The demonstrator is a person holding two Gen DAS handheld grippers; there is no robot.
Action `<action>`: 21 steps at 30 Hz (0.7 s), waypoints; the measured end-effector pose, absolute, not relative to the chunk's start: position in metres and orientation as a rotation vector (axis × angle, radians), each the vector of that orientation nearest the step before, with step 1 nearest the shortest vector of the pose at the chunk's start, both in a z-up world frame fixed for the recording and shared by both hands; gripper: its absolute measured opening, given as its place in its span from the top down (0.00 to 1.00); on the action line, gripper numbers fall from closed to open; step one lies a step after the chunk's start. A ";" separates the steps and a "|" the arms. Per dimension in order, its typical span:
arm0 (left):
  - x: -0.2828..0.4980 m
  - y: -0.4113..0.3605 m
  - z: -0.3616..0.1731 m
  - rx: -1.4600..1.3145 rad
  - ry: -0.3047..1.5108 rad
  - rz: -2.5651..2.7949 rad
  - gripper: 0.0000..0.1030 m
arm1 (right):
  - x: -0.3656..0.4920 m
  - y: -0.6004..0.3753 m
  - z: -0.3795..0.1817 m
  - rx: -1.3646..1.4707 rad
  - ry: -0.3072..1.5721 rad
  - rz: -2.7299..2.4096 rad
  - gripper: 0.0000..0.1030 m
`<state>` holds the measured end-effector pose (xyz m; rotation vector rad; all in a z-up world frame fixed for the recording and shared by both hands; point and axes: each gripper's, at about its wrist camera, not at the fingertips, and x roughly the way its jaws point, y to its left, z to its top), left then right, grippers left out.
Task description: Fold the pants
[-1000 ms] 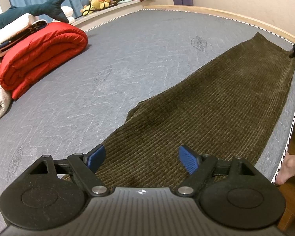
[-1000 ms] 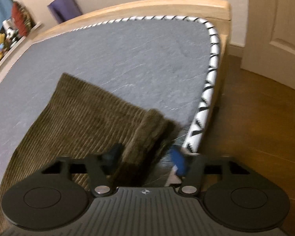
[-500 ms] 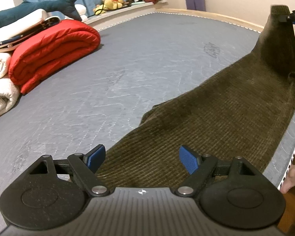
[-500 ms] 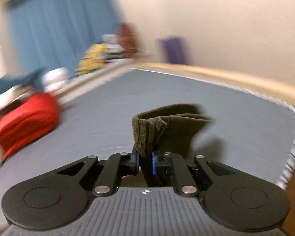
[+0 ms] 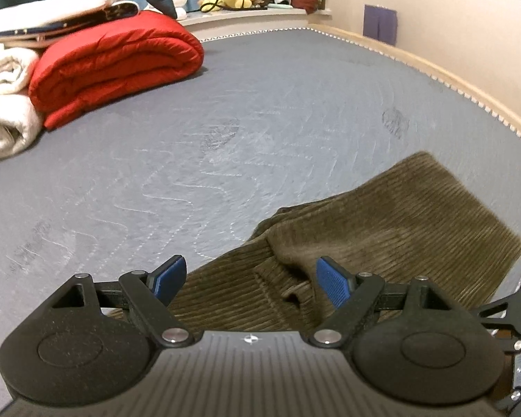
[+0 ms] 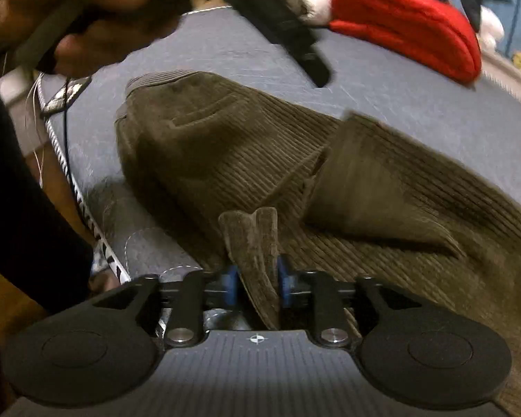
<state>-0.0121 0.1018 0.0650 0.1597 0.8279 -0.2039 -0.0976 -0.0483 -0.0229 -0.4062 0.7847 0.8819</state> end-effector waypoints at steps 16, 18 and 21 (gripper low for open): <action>0.055 0.123 0.000 -0.337 1.071 -0.218 0.33 | -0.078 -0.079 0.000 -0.324 0.791 0.839 0.49; 0.062 0.119 -0.003 -0.354 1.079 -0.222 0.36 | -0.078 -0.073 -0.007 -0.342 0.797 0.842 0.49; 0.069 0.113 -0.009 -0.346 1.099 -0.233 0.39 | -0.081 -0.061 -0.020 -0.395 0.797 0.872 0.49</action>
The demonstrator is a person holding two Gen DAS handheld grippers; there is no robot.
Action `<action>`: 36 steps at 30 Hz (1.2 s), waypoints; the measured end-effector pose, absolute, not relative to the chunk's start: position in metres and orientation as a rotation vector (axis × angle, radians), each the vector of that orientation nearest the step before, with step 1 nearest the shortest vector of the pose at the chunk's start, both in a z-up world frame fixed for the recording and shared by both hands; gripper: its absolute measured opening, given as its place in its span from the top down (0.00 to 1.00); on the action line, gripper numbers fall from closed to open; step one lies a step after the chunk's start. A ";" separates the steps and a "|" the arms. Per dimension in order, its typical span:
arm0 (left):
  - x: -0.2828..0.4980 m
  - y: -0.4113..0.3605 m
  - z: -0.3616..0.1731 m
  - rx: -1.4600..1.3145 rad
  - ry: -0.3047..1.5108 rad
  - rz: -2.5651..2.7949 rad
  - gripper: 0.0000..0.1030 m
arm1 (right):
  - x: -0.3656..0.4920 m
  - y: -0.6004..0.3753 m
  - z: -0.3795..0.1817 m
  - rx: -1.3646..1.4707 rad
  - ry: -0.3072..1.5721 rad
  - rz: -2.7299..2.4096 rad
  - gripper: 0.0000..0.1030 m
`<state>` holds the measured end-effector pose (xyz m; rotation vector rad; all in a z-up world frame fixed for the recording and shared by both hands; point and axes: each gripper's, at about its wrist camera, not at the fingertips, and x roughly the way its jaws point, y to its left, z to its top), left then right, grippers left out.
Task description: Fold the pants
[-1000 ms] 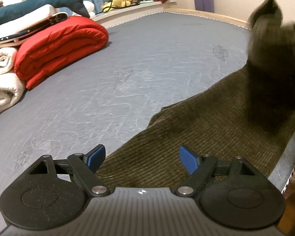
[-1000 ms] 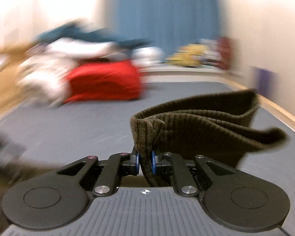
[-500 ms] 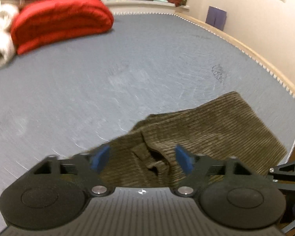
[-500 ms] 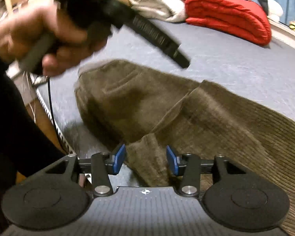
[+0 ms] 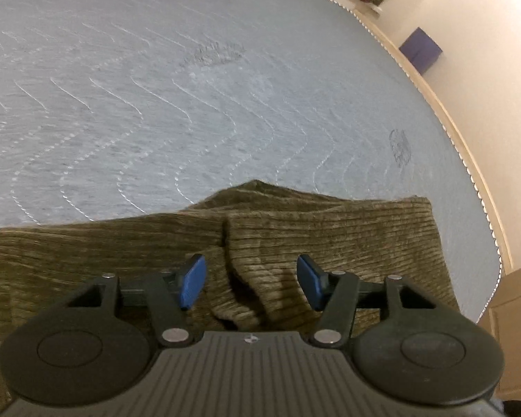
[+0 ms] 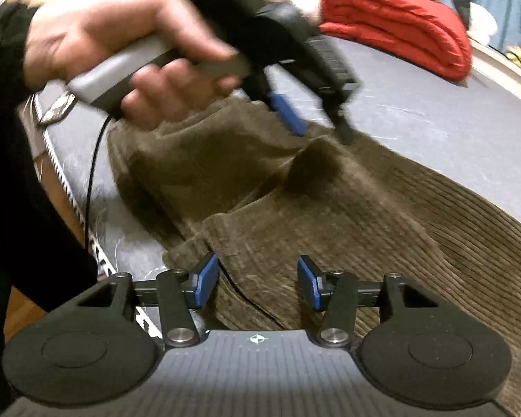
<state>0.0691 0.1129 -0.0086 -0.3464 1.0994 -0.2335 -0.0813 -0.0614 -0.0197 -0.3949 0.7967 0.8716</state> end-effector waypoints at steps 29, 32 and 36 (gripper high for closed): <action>0.074 0.089 -0.037 -0.205 1.149 -0.218 0.17 | -0.133 -0.062 -0.036 -0.732 0.563 0.988 0.32; 0.074 0.089 -0.037 -0.188 1.148 -0.221 0.17 | -0.134 -0.060 -0.045 -0.792 0.560 0.987 0.32; 0.075 0.087 -0.038 -0.178 1.149 -0.223 0.17 | -0.134 -0.059 -0.045 -0.823 0.540 0.975 0.31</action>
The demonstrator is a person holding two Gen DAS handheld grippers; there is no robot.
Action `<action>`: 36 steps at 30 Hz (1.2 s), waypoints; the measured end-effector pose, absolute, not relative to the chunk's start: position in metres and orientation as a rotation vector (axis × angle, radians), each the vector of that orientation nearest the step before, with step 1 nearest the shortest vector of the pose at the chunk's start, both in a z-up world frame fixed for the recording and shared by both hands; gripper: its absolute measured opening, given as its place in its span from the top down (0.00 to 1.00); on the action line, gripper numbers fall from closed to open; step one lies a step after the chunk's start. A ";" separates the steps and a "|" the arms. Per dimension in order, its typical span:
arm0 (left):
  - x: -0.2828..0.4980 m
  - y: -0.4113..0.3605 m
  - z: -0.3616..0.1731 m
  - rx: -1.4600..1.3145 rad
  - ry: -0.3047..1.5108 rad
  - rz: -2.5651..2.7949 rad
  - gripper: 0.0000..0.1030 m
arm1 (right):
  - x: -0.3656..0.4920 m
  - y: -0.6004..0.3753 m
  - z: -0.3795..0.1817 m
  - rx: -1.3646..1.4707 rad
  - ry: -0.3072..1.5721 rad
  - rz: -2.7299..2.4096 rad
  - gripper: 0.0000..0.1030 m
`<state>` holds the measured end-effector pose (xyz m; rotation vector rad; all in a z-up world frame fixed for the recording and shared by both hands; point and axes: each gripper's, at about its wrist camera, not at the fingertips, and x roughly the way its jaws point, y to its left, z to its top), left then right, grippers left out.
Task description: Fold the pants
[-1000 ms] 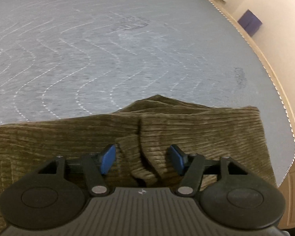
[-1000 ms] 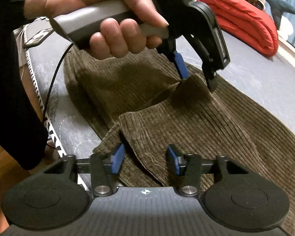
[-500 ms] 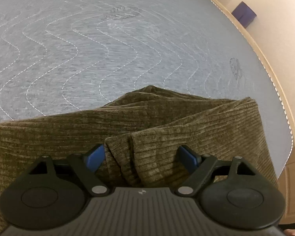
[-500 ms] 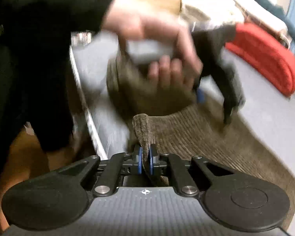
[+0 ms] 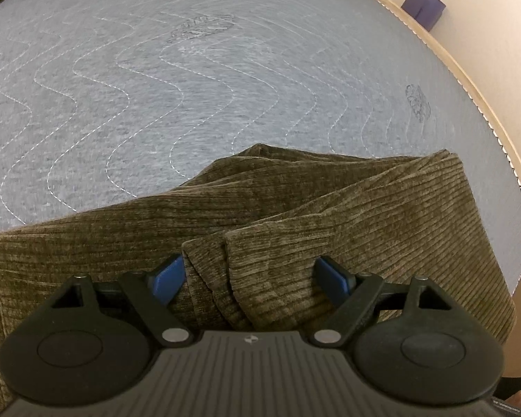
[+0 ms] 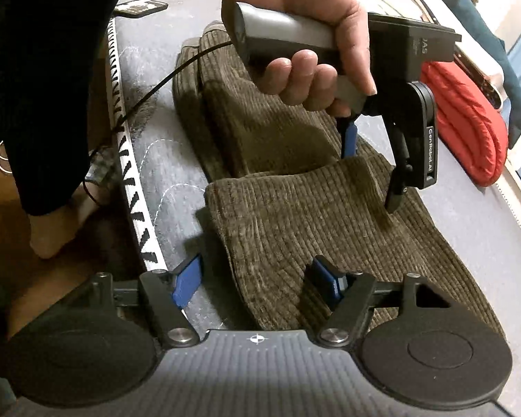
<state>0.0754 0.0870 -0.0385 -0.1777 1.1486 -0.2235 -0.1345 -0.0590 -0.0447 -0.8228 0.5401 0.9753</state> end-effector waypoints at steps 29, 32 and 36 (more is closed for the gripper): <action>0.046 0.077 0.040 0.089 0.767 -0.179 0.42 | -0.085 -0.122 0.011 -0.385 0.609 0.824 0.37; 0.036 0.069 0.037 0.049 0.762 -0.303 0.67 | -0.061 -0.164 0.020 -0.196 0.641 0.634 0.31; 0.049 0.060 0.000 0.058 0.938 -0.312 0.72 | -0.033 -0.221 0.013 -0.026 0.736 0.318 0.26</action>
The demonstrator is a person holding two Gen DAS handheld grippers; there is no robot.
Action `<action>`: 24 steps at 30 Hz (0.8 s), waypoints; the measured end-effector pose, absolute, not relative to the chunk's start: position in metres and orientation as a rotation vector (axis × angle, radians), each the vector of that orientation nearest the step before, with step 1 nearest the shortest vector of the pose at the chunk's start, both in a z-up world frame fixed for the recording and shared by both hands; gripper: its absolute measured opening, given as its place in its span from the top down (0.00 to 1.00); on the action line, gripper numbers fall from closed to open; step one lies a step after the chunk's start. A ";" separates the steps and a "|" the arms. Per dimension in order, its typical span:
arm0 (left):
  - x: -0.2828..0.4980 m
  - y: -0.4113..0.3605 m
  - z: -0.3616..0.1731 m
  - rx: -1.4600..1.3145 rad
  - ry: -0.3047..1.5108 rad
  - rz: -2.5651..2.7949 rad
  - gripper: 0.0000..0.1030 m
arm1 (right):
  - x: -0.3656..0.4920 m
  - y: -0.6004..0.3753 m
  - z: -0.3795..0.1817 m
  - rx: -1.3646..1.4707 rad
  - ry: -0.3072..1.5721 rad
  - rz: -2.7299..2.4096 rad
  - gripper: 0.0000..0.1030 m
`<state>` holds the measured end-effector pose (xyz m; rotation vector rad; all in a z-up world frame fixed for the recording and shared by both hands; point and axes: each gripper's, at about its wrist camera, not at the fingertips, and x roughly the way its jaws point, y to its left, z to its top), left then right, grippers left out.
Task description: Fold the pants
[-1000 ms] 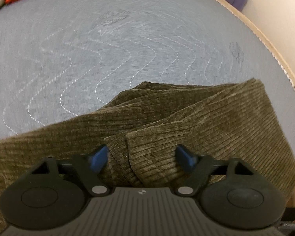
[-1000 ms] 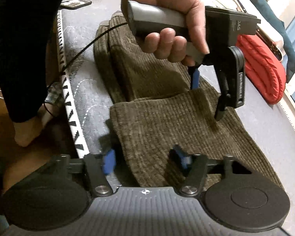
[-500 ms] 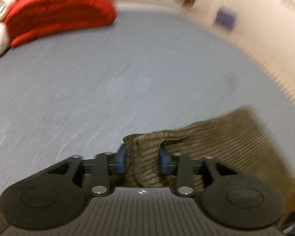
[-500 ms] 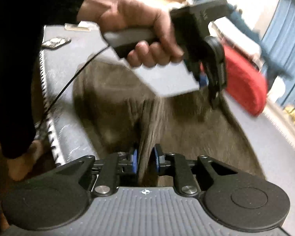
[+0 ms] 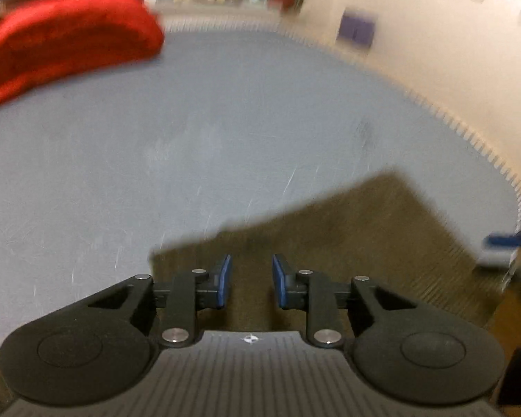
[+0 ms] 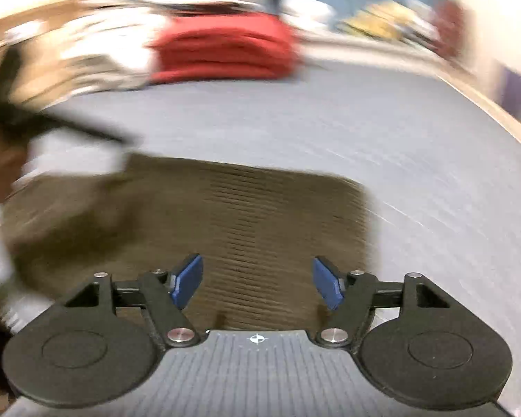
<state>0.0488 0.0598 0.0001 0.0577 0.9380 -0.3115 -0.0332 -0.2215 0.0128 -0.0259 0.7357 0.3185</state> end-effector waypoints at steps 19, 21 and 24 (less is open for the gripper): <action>0.036 0.022 0.014 0.077 0.879 -0.318 0.31 | -0.018 -0.277 -0.038 0.397 1.038 0.195 0.44; 0.035 0.017 0.020 0.063 0.862 -0.338 0.22 | -0.021 -0.272 -0.030 0.352 1.015 0.207 0.65; 0.030 0.013 0.034 0.026 0.827 -0.377 0.12 | -0.028 -0.256 -0.003 0.249 0.928 0.253 0.70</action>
